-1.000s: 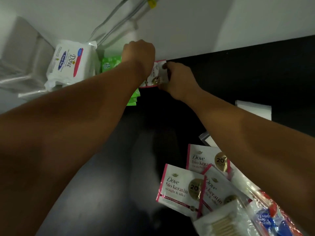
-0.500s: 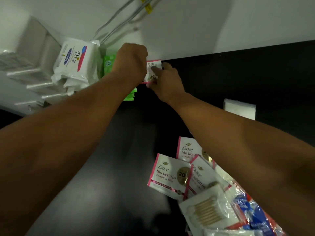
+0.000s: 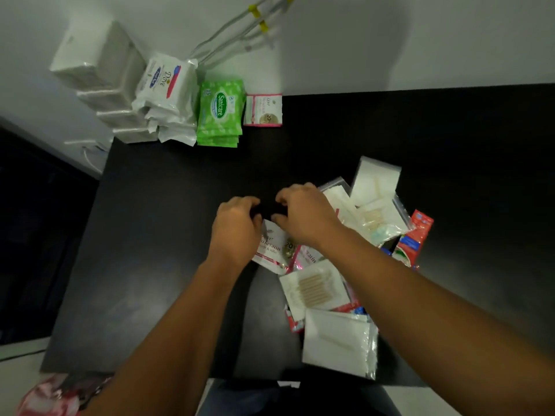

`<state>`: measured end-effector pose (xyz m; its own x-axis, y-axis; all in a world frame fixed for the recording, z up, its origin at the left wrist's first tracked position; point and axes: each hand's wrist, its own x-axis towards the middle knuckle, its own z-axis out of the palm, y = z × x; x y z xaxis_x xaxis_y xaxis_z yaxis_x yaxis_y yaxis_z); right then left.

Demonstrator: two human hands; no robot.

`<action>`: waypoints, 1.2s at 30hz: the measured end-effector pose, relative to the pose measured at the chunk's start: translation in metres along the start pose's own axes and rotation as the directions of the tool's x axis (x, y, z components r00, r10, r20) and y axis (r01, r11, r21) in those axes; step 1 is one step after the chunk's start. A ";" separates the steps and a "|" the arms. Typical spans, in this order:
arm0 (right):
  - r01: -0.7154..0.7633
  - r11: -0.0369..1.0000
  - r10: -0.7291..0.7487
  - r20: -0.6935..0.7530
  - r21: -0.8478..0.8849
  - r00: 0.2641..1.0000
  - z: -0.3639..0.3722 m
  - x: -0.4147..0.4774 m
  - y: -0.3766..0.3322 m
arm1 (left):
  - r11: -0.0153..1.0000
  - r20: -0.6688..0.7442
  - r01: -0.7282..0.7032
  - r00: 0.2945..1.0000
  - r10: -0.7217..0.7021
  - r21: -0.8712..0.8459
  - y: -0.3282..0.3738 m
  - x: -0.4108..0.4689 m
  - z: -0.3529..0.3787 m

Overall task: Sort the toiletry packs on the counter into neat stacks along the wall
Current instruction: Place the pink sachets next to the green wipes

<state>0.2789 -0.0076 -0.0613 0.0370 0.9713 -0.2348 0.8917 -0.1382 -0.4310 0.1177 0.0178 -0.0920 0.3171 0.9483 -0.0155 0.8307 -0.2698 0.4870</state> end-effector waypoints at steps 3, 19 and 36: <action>0.030 0.988 -0.011 0.123 -0.154 0.992 0.010 -0.019 0.000 | 0.988 0.093 0.154 0.983 -0.156 0.034 -0.004 -0.033 0.008; -0.130 0.966 0.114 0.085 0.221 0.990 0.008 0.003 0.004 | 0.951 -0.004 0.250 0.967 -0.255 -0.179 0.006 -0.026 -0.015; -0.074 0.514 0.302 -0.100 0.854 0.948 -0.041 0.162 0.021 | 0.998 -0.318 0.053 0.948 -0.037 0.041 0.026 0.176 -0.024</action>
<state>0.3223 0.1549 -0.0723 0.3495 0.8986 -0.2655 0.0705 -0.3077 -0.9489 0.1846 0.1816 -0.0614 0.1241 0.9617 0.2444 0.8644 -0.2257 0.4494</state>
